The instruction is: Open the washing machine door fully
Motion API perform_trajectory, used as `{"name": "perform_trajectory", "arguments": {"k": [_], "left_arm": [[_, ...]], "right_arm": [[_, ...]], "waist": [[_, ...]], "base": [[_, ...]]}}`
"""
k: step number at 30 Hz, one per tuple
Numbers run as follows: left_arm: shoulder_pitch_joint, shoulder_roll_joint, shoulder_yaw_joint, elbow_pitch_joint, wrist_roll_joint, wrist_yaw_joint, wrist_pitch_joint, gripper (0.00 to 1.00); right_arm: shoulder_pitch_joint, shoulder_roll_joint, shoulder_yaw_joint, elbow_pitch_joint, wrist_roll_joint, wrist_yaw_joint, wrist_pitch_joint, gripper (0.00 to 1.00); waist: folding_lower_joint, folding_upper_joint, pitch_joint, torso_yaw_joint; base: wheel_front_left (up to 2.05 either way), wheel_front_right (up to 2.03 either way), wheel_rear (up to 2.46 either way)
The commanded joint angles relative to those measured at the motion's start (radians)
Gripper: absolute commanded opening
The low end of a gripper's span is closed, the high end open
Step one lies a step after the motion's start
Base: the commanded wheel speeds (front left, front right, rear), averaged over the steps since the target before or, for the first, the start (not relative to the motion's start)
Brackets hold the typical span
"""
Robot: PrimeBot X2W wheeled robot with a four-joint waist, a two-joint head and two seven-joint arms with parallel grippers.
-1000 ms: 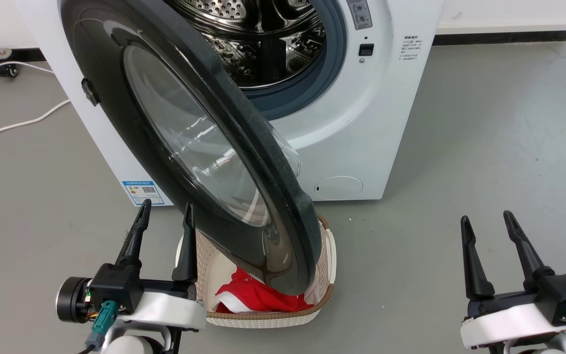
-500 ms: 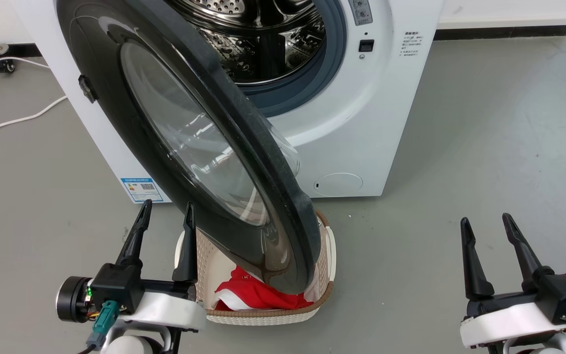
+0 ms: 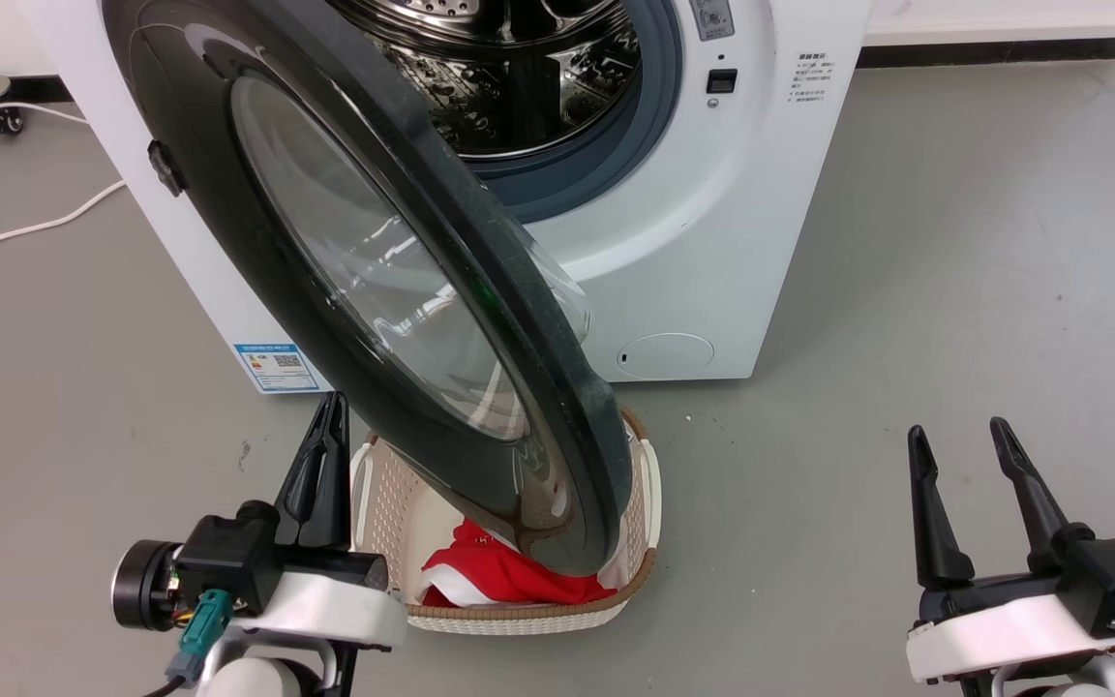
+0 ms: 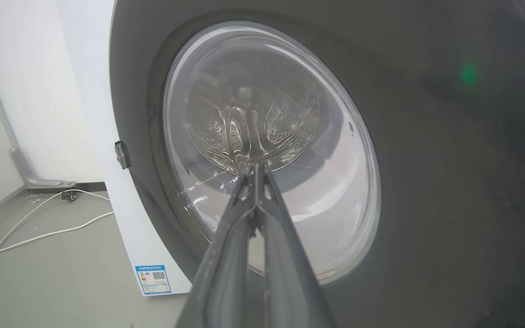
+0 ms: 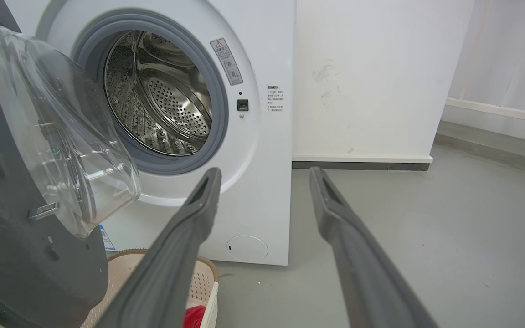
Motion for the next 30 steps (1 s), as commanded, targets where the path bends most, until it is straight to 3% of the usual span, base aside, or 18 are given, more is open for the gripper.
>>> {"name": "perform_trajectory", "arguments": {"k": [1,19,30], "left_arm": [[-0.015,0.0,0.003,-0.007,-0.001,-0.004,-0.002,0.0],[-0.143,-0.001,0.035,-0.212,0.003,0.001,-0.002,0.0],[-0.33,-0.001,-0.046,-0.376,0.013,-0.003,-0.002,0.0]], "right_arm": [[-0.012,0.004,0.001,-0.003,0.001,-0.001,-0.003,1.0],[-0.011,0.004,-0.015,0.003,0.003,-0.001,-0.003,1.0],[0.004,0.004,-0.018,-0.01,0.002,-0.001,-0.003,1.0]], "waist": [[0.0,0.0,0.0,0.0],[0.0,0.0,-0.004,0.013],[0.0,0.0,-0.016,0.017]], "base": [[0.0,0.0,0.0],[0.0,0.0,0.0],[0.0,0.0,0.0]]}}
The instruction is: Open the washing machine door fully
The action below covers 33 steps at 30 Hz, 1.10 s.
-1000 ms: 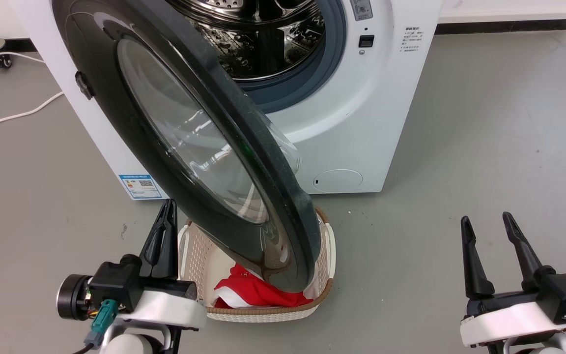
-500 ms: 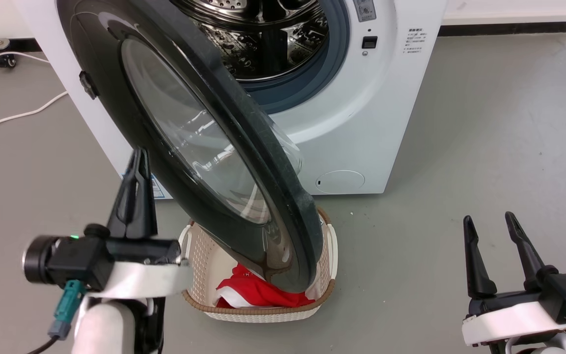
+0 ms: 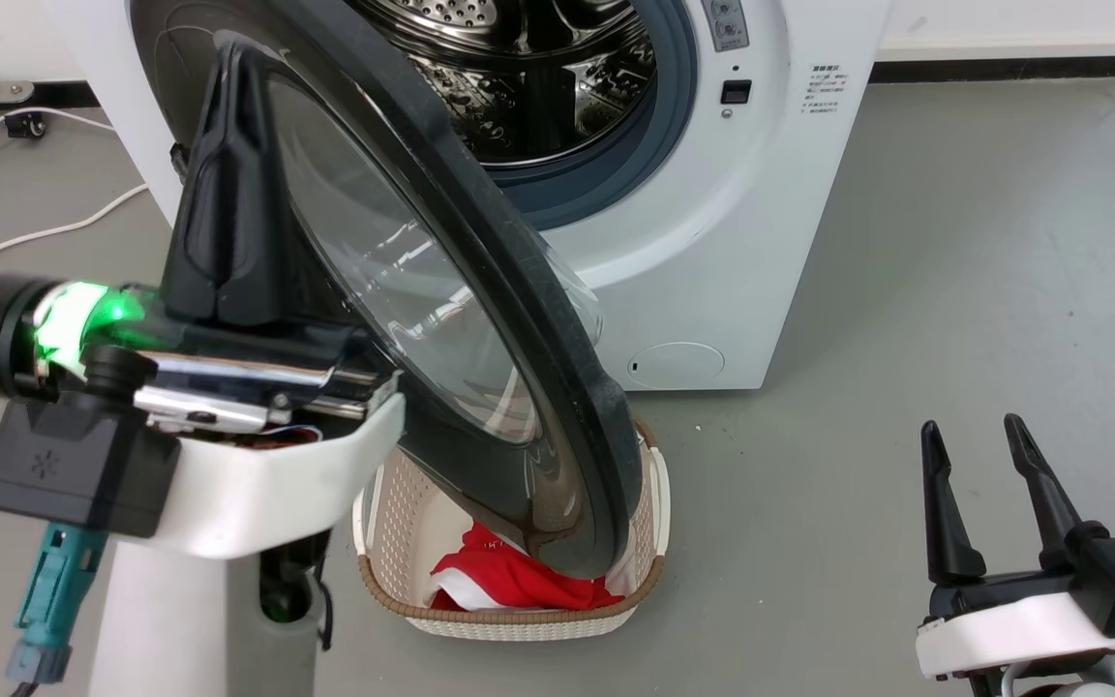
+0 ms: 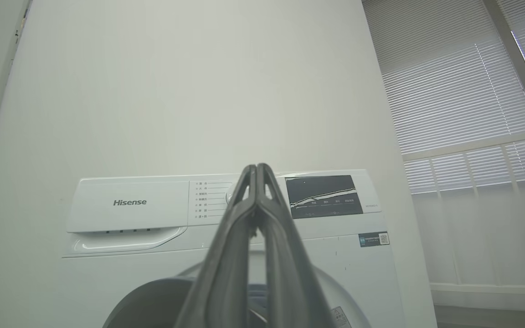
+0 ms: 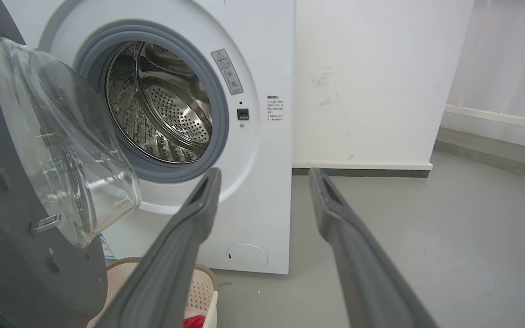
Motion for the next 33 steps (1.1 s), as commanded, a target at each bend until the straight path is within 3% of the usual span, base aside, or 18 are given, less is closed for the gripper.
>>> {"name": "perform_trajectory", "arguments": {"k": [1,10,22,33], "left_arm": [[-0.024,-0.001,-0.021,-0.013,0.004,-0.005,-0.002,0.0],[-0.081,-0.001,-0.199,-0.057,-0.03,-0.02,-0.002,0.0],[0.068,0.019,-0.54,0.029,-0.11,-0.052,0.08,0.0],[0.238,0.084,-0.651,0.136,-0.195,-0.054,0.173,0.0]], "right_arm": [[0.008,0.004,0.001,-0.003,0.0,-0.001,-0.003,1.0],[0.017,0.004,-0.001,-0.009,0.007,-0.001,-0.003,1.0],[0.02,0.003,-0.005,-0.015,0.016,-0.001,-0.003,1.0],[-0.004,0.003,-0.003,-0.002,0.019,-0.001,-0.003,1.0]], "waist": [[0.0,0.0,-0.003,-0.002],[0.0,0.0,-0.01,-0.012],[0.0,0.0,0.006,-0.012],[0.0,0.0,0.024,-0.005]], "base": [[0.0,0.0,0.0],[0.0,0.0,0.0],[0.0,0.0,0.0],[0.0,0.0,0.0]]}}
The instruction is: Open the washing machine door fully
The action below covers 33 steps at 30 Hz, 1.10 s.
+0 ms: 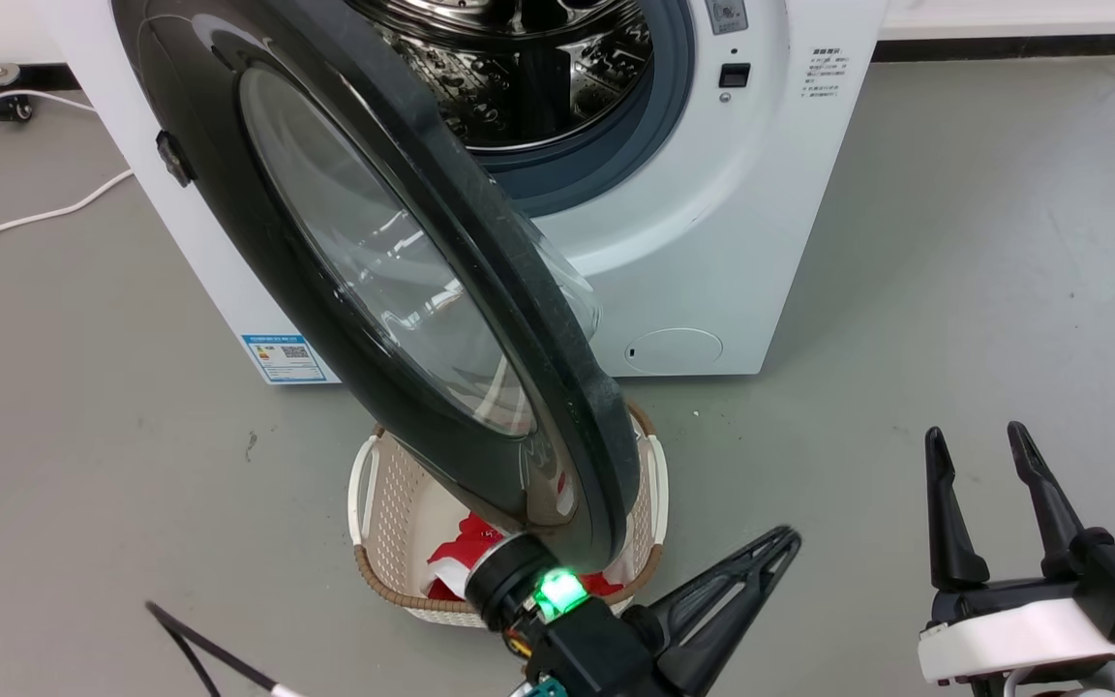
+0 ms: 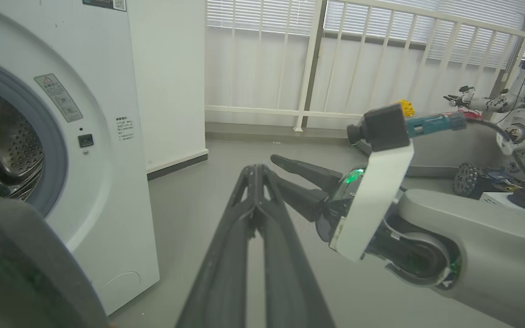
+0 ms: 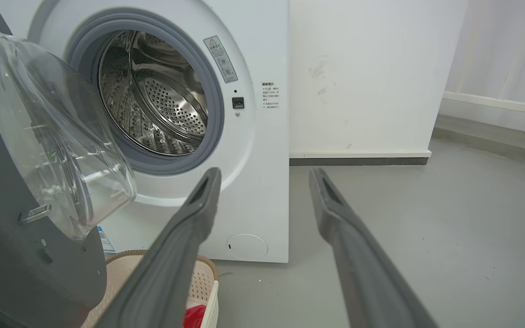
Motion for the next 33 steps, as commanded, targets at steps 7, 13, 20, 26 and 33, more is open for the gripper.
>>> {"name": "perform_trajectory", "arguments": {"k": [7,13,20,26,33], "left_arm": [[-0.013,-0.012,0.011,0.084,-0.007,0.026,-0.002,0.0],[-0.062,-0.041,0.032,0.151,-0.017,0.052,-0.029,0.0],[-0.126,-0.066,0.049,0.231,-0.037,0.078,-0.058,0.0],[-0.156,-0.073,0.068,0.296,-0.054,0.111,-0.072,0.0],[-0.154,-0.057,0.101,0.318,-0.066,0.145,-0.08,0.0]], "right_arm": [[-0.027,0.003,0.011,0.008,0.015,-0.001,-0.003,1.0],[-0.033,0.003,0.017,0.019,0.021,-0.001,-0.003,1.0],[-0.04,0.003,0.02,0.029,0.025,-0.001,-0.003,1.0],[-0.041,0.003,0.025,0.037,0.035,-0.001,-0.003,1.0],[-0.036,0.003,0.025,0.044,0.043,-0.001,-0.003,1.0]], "waist": [[0.0,0.0,0.012,-0.006],[0.0,0.0,0.017,-0.023],[0.0,0.0,0.022,-0.04],[0.0,0.0,0.023,-0.049],[0.0,0.0,0.02,-0.048]], "base": [[0.0,0.0,0.0],[0.0,0.0,0.0],[0.0,0.0,0.0],[0.0,0.0,0.0],[0.0,0.0,0.0]]}}
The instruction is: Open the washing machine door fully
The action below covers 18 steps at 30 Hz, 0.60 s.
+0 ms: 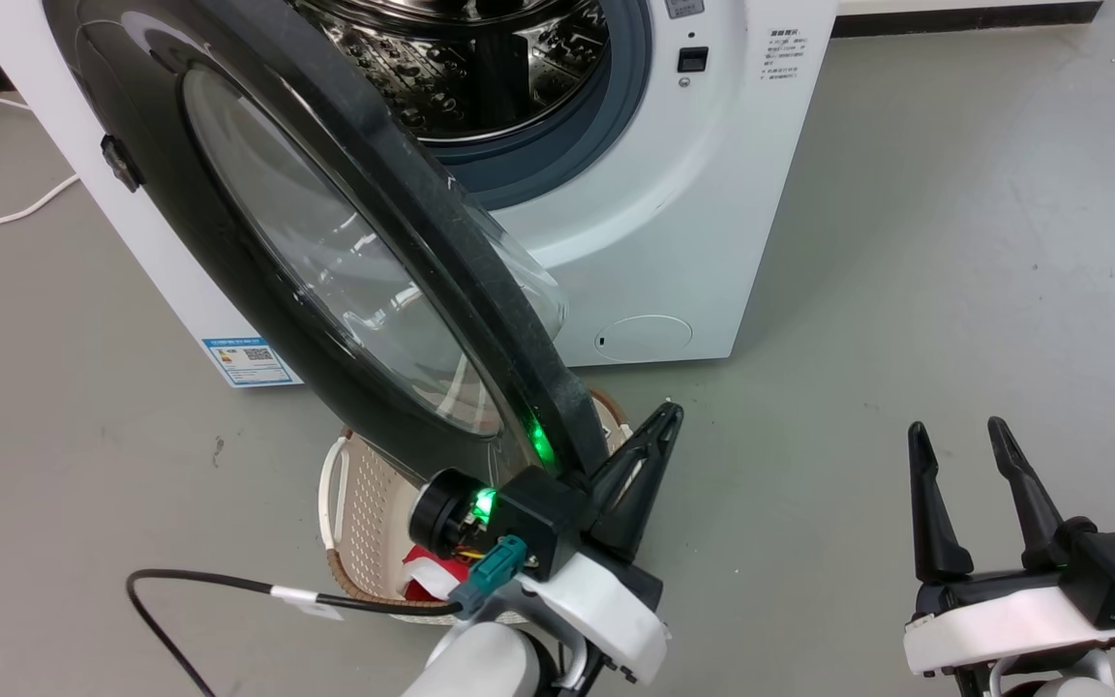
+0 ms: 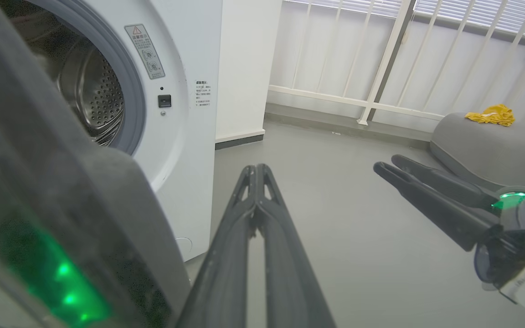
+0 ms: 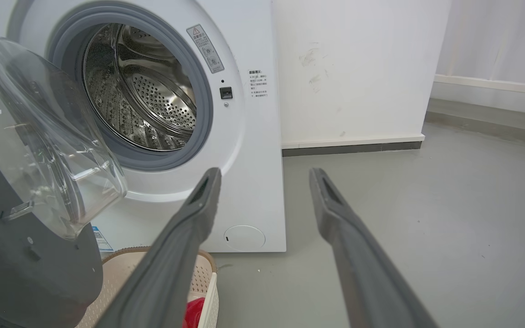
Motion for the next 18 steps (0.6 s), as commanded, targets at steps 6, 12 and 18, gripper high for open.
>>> {"name": "perform_trajectory", "arguments": {"k": [6,12,18], "left_arm": [[0.02,0.036,0.028,0.002,-0.009,0.029,0.01,0.0],[0.039,0.051,0.019,-0.017,-0.001,0.039,0.003,0.0],[0.088,0.081,0.013,-0.049,0.007,0.061,0.018,0.0]], "right_arm": [[-0.008,0.003,-0.004,0.001,-0.004,-0.001,-0.003,1.0],[0.002,0.003,-0.002,0.003,-0.003,-0.001,-0.003,1.0],[0.013,0.003,-0.002,0.008,-0.003,-0.001,-0.003,1.0]], "waist": [[0.0,-0.0001,-0.005,0.009],[0.0,-0.0001,-0.018,0.018],[0.0,-0.0001,-0.034,0.019]], "base": [[0.0,0.0,0.0],[0.0,0.0,0.0],[0.0,0.0,0.0]]}}
